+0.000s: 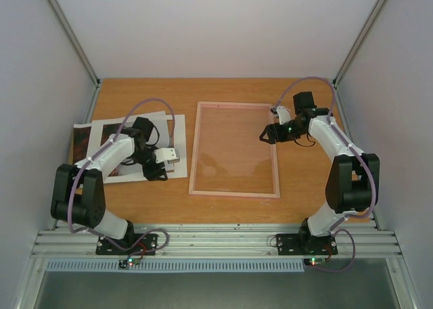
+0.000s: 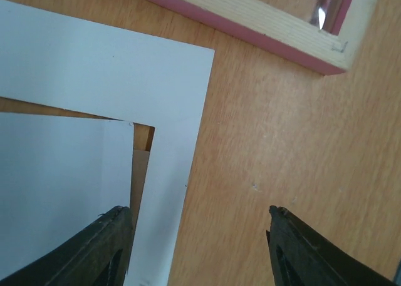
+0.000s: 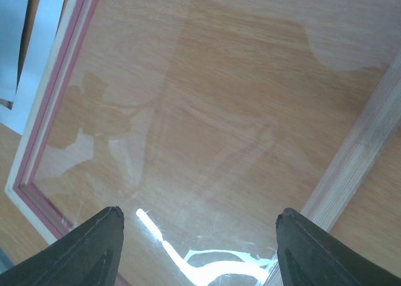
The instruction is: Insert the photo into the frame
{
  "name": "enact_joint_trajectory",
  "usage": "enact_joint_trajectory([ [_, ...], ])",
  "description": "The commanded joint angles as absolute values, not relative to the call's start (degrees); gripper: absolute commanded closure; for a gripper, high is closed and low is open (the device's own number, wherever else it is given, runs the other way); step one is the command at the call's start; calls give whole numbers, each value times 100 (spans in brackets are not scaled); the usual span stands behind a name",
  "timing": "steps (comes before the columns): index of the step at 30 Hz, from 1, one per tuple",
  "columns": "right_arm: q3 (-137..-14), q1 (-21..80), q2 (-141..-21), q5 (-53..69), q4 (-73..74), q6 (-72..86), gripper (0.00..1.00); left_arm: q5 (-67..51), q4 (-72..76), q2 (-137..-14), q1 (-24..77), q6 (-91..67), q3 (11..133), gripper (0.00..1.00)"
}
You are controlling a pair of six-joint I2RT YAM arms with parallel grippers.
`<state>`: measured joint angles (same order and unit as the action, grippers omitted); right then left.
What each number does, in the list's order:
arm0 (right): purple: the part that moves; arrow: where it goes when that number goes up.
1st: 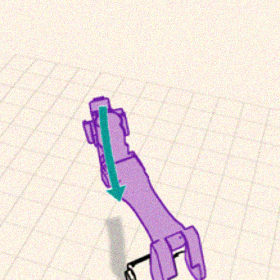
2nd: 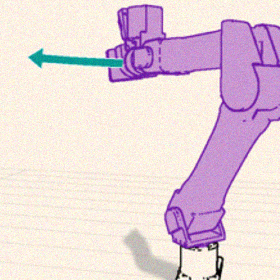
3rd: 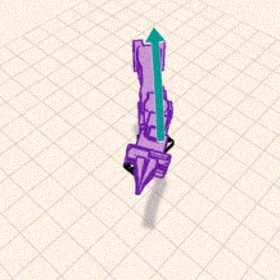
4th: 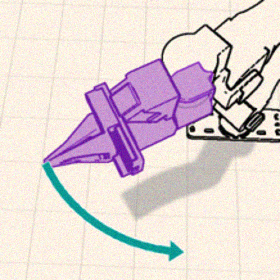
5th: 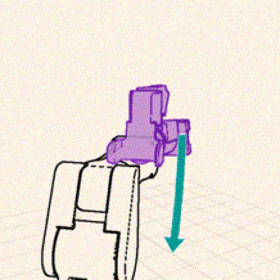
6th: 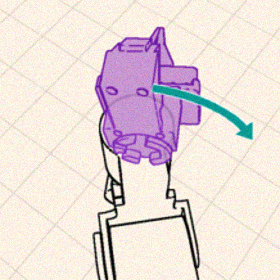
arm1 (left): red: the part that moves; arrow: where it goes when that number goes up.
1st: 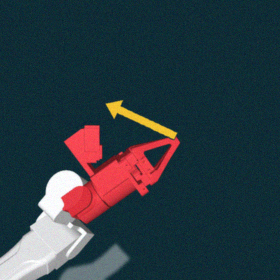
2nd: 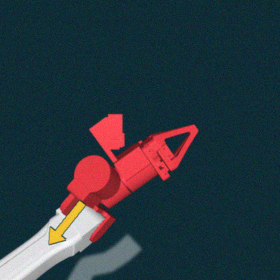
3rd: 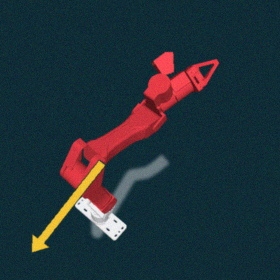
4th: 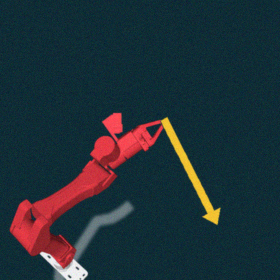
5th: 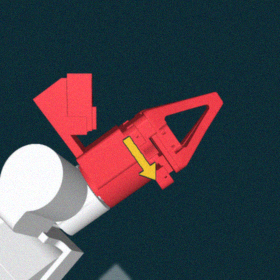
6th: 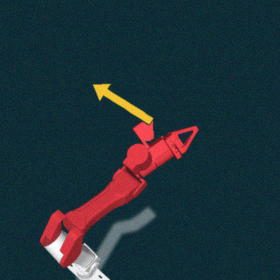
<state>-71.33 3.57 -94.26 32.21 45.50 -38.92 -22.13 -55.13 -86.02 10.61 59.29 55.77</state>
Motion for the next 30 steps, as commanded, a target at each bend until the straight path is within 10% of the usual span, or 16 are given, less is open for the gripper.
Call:
enact_joint_trajectory([
  [1,-7076,352,-9161,3350,4503,-3716,33,-1984,-4953,-8777,1247,6573,5480,41],
  [30,-7005,351,-9105,3210,4333,-3657,34,-230,-928,-7726,2546,7282,2695,73],
])
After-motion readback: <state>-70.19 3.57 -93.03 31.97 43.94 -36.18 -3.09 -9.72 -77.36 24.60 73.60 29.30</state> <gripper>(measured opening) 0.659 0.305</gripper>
